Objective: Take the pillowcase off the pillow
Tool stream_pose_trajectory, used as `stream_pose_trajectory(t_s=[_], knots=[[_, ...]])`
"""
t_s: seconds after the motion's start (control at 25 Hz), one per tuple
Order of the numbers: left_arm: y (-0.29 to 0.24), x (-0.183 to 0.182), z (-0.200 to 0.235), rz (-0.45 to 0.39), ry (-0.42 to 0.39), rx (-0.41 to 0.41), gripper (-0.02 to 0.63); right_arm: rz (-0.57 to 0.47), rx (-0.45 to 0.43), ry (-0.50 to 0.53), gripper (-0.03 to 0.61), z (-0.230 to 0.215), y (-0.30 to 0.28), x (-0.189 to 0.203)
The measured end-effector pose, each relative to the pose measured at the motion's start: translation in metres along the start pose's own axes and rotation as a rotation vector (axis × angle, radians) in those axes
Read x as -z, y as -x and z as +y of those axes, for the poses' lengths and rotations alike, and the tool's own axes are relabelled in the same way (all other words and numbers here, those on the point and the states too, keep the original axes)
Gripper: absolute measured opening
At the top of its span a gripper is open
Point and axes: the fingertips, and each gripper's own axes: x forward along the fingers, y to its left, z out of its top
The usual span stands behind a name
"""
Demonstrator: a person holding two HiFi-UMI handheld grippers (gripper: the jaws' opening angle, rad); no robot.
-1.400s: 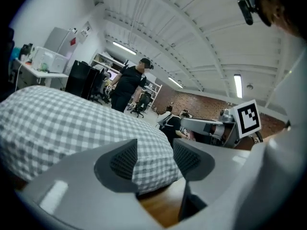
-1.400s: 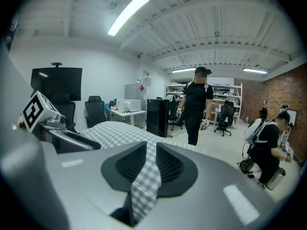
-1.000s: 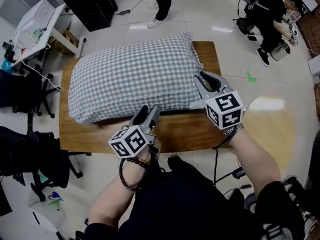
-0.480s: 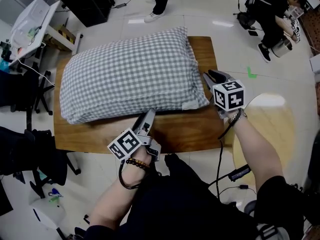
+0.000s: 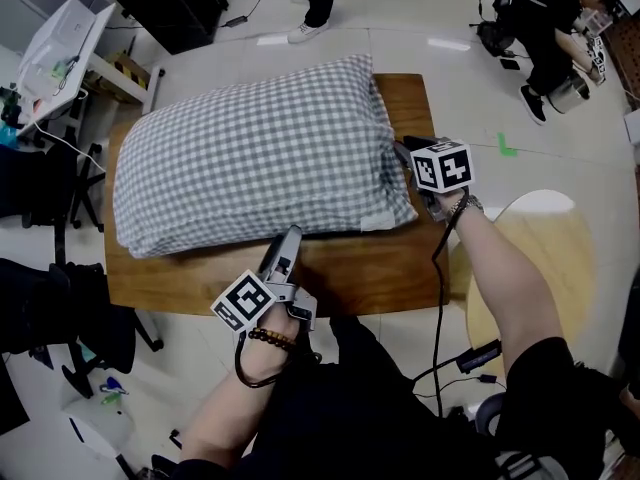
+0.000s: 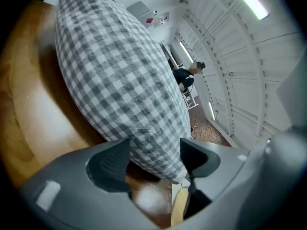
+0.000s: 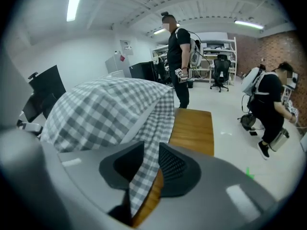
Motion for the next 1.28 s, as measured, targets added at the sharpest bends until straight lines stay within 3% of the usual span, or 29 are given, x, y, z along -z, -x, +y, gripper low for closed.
stream_pose_trajectory(t_s=[0.16, 0.48, 0.64, 0.76, 0.8, 0.88, 1.28], knots=[[-0.003, -0.006, 0.006, -0.031, 0.018, 0.000, 0.348, 0.029, -0.152, -0.081, 0.163, 0.009, -0.022, -0.004], [-0.009, -0.029, 0.021, -0.072, 0.042, 0.012, 0.345, 0.015, -0.554, -0.279, 0.170, 0.069, -0.026, -0.014], [-0.005, -0.030, 0.022, -0.079, 0.030, 0.000, 0.173, 0.049, -0.680, -0.343, 0.170, 0.086, -0.017, -0.009], [-0.002, -0.032, 0.020, -0.088, 0.032, -0.005, 0.044, 0.085, -0.738, -0.329, 0.169, 0.098, -0.012, -0.005], [0.000, -0.031, 0.021, -0.092, 0.035, -0.005, 0.023, 0.094, -0.748, -0.313, 0.151, 0.101, -0.010, -0.002], [0.005, -0.029, 0.021, -0.098, 0.041, -0.001, 0.017, 0.106, -0.737, -0.273, 0.012, 0.105, -0.007, 0.002], [0.030, -0.051, 0.010, -0.134, 0.035, 0.023, 0.013, -0.008, -0.514, -0.224, 0.003, 0.065, 0.019, -0.028]])
